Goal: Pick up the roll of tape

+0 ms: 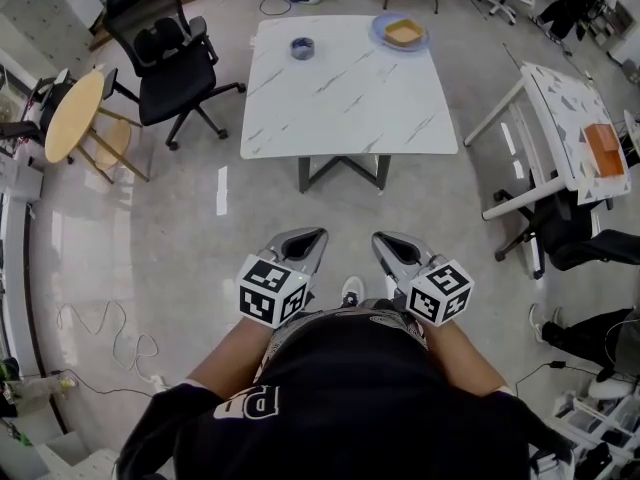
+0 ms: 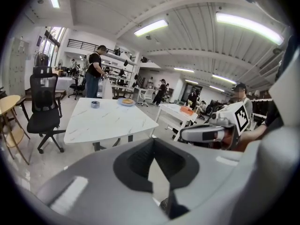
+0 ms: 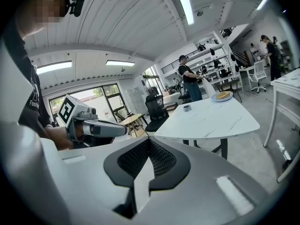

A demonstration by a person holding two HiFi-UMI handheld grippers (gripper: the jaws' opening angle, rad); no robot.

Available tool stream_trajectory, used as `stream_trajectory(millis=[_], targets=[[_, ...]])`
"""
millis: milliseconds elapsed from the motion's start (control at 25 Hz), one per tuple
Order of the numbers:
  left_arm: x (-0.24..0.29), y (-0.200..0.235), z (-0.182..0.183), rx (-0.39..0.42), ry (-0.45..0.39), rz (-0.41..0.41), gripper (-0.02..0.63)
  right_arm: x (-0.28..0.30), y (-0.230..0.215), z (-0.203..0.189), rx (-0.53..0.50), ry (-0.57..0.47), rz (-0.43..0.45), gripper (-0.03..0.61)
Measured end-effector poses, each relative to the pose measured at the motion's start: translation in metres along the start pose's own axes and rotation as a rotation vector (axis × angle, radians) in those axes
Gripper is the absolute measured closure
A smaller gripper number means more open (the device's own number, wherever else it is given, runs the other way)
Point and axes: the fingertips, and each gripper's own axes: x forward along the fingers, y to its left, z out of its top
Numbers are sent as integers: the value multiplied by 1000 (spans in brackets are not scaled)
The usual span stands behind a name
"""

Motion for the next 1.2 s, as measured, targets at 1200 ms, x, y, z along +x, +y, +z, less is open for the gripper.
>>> stream_trajectory(millis=[1200], targets=[[88,7,38,-18,21,56,558,10,-96,24,21,19,57,578]])
